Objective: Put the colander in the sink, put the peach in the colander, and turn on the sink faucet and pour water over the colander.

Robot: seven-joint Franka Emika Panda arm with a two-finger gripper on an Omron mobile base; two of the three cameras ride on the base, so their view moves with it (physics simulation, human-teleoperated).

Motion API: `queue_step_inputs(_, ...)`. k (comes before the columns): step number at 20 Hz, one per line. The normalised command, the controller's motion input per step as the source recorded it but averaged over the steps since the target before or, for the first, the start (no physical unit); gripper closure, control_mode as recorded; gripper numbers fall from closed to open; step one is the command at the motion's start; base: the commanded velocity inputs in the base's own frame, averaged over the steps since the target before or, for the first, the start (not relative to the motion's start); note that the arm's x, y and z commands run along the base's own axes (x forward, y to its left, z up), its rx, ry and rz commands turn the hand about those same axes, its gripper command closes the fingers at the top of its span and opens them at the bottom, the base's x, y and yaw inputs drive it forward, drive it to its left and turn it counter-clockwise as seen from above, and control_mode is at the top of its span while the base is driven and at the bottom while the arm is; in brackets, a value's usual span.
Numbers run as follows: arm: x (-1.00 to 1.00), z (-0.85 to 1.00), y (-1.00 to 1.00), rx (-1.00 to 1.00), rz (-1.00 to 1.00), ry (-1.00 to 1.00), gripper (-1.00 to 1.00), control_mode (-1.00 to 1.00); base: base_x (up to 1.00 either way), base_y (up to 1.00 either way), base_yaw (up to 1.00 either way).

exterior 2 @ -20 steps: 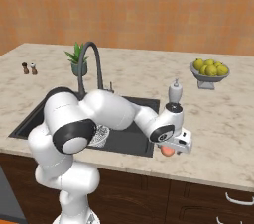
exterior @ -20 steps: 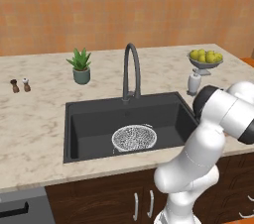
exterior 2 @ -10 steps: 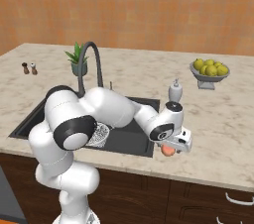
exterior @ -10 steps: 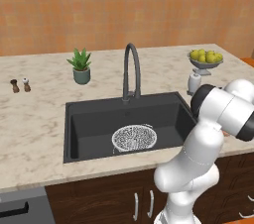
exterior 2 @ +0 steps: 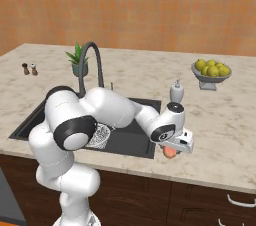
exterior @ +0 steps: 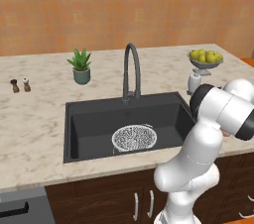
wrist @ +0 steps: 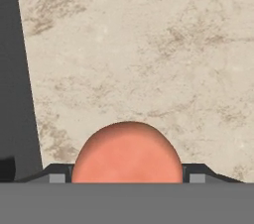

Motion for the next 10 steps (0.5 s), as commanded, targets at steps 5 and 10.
queue_step_inputs(5, -0.01, 0.0, 0.0, 0.0, 0.0, -0.01, 1.0, -1.0, 0.0, 0.0, 0.0)
queue_step_inputs(10, -0.2, 0.25, 0.28, 0.0, -0.02, -0.16, 1.0, -1.0, 0.0, 0.0, 0.0)
